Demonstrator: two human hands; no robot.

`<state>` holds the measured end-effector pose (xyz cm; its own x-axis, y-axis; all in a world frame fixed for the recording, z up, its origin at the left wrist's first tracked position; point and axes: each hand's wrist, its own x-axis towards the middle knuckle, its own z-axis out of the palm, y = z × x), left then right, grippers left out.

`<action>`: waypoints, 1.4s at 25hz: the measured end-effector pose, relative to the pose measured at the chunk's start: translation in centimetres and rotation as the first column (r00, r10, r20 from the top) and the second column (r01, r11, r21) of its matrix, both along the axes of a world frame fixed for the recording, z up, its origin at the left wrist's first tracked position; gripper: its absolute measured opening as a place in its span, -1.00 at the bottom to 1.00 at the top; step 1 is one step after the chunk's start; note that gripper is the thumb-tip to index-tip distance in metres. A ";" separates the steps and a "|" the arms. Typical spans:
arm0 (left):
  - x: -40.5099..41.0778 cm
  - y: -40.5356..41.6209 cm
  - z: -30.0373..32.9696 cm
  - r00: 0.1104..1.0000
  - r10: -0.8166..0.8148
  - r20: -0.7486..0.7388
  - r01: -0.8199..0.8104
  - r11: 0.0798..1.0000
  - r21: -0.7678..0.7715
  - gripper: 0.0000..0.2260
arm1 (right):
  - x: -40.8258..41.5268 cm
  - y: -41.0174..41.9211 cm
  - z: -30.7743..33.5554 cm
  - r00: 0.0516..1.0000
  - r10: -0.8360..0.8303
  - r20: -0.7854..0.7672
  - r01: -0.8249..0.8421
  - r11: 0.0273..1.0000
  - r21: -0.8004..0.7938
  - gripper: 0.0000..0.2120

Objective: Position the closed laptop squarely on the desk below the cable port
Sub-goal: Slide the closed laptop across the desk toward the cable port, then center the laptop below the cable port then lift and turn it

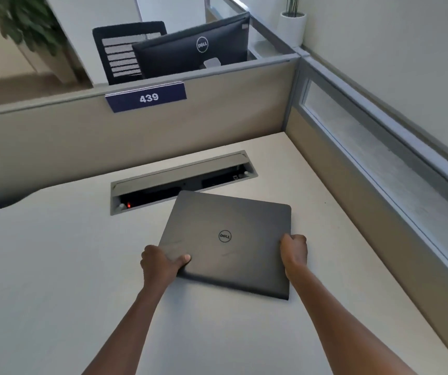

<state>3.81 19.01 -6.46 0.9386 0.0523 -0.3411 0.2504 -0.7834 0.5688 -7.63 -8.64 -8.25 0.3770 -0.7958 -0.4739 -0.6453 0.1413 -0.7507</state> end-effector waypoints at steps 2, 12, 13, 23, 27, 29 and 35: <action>-0.5 2.3 0.0 0.998 0.061 -0.008 -0.062 0.998 -0.026 -0.29 | 1.9 1.1 -0.1 0.996 0.089 0.011 -0.089 0.996 -0.005 -0.91; -3.9 10.4 -0.2 0.986 0.161 -0.039 -0.164 0.984 -0.067 -0.48 | 8.2 5.5 -0.4 0.927 0.374 0.003 -0.374 0.927 -0.006 -0.88; -4.2 10.8 -0.2 0.988 0.153 -0.031 -0.155 0.984 -0.082 -0.53 | 8.6 5.7 -0.4 0.923 0.385 -0.007 -0.385 0.923 -0.009 -0.87; -5.0 12.2 -0.3 0.991 0.113 -0.066 -0.117 0.991 -0.061 -0.37 | 11.1 7.1 -0.6 0.891 0.418 -0.177 -0.443 0.884 -0.146 -0.85; -5.1 12.1 -0.3 0.993 0.102 -0.066 -0.103 0.995 -0.004 -0.30 | 10.9 7.0 -0.7 0.869 0.456 -0.192 -0.485 0.860 -0.156 -0.86; -5.2 12.0 -0.3 0.993 0.111 -0.048 -0.111 0.994 -0.004 -0.31 | 10.9 7.0 -0.6 0.862 0.468 -0.196 -0.499 0.851 -0.163 -0.87; -5.5 12.5 -0.4 0.994 0.110 -0.021 -0.110 0.994 0.009 -0.30 | 10.3 7.1 -0.4 0.837 0.505 -0.211 -0.544 0.813 -0.208 -0.82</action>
